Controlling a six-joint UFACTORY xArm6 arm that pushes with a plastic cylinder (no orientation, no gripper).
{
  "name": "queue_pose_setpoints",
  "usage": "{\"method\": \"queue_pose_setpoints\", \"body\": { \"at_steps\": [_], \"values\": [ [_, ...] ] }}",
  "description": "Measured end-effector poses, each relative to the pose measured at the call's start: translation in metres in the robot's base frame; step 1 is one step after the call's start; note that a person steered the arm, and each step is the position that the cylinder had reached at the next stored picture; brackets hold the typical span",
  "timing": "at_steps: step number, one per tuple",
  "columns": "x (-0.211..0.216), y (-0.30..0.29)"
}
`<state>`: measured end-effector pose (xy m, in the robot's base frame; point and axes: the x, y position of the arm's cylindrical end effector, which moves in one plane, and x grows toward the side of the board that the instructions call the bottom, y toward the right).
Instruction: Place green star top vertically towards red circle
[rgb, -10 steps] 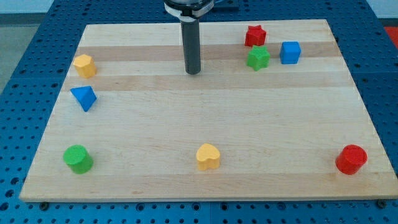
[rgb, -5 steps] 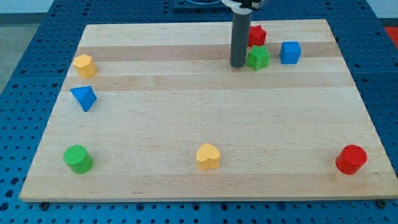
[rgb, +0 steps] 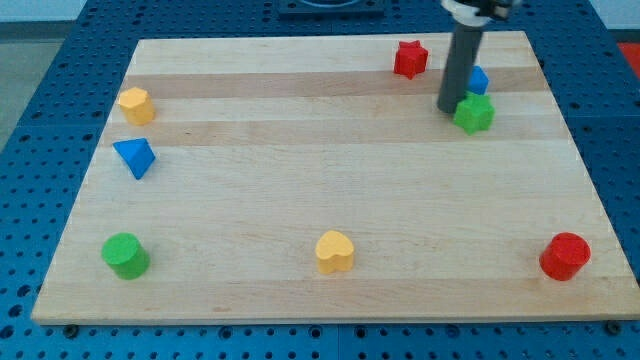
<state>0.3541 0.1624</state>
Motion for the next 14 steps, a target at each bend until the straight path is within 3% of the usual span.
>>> {"method": "queue_pose_setpoints", "body": {
  "at_steps": [2,4,5,9,10,11,14],
  "values": [
    [0.048,0.001],
    [0.048,0.027],
    [0.015,0.027],
    [0.008,0.063],
    [-0.028,0.068],
    [-0.029,0.114],
    [0.001,0.146]
  ]
}}
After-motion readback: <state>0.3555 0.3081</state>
